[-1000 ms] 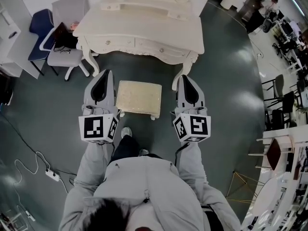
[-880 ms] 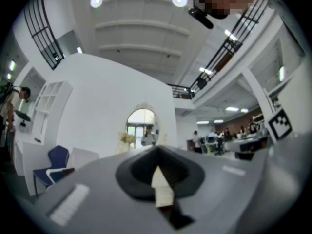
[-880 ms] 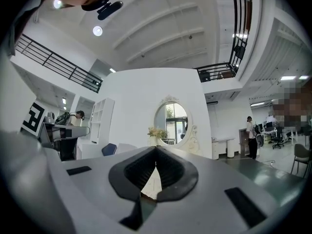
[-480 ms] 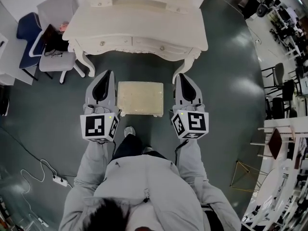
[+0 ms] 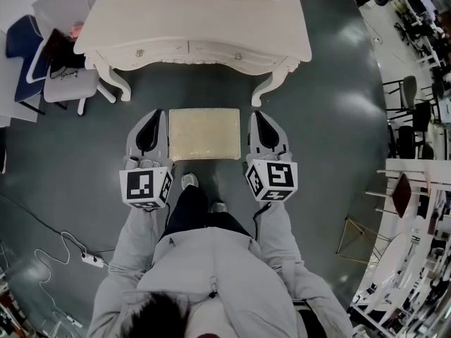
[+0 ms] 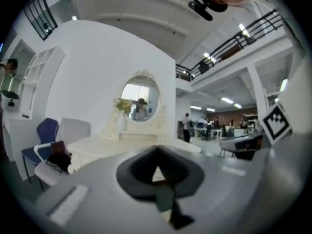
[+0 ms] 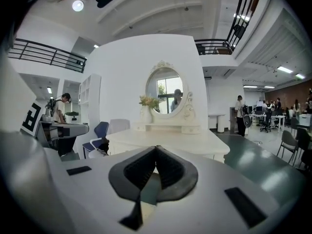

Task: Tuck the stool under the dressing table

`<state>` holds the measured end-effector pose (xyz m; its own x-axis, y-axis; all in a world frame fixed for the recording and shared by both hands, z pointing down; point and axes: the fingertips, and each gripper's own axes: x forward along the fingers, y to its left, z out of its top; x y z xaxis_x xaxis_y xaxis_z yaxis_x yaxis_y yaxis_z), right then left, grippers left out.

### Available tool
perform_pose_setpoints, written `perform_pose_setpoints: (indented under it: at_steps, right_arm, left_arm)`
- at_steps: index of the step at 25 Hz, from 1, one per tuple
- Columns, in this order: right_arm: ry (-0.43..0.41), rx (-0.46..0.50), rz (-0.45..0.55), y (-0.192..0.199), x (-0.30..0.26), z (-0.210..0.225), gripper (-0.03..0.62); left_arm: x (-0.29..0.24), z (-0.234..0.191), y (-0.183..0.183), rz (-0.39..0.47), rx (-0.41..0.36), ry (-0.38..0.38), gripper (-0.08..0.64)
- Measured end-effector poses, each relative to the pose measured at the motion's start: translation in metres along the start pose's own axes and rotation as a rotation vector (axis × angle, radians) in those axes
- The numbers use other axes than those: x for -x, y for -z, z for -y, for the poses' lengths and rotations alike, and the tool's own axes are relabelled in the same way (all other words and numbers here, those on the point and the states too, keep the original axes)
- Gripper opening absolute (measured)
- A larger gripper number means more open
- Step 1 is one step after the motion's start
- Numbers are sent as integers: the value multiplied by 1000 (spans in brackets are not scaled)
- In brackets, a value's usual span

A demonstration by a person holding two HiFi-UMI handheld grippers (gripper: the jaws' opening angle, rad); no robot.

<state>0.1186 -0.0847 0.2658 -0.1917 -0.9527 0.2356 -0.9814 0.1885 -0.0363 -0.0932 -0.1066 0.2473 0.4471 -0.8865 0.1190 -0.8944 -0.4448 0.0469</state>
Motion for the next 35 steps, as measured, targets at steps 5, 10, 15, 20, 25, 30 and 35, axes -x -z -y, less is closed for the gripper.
perform_pose_setpoints:
  at_steps: [5, 10, 15, 20, 25, 30, 35]
  right_arm:
    - [15, -16, -93, 42, -11, 0, 3]
    - [21, -36, -176, 86, -14, 1, 3]
    - [26, -79, -245, 131, -16, 4, 3]
    - [21, -89, -316, 180, -15, 6, 3]
    - [14, -91, -373, 225, -14, 5, 3]
    - [-2, -90, -423, 271, -14, 2, 9]
    - [-19, -87, -474, 315, -12, 0, 21]
  left_arm:
    - [-10, -4, 43, -77, 18, 14, 9]
    - [-12, 1, 86, -153, 19, 36, 9]
    - [-9, 5, 132, -216, 32, 37, 9]
    - [-4, 11, 179, -277, 46, 23, 12]
    - [2, 17, 228, -350, 67, 24, 14]
    - [8, 27, 272, -407, 57, 41, 15]
    - [13, 31, 311, -447, 58, 42, 15]
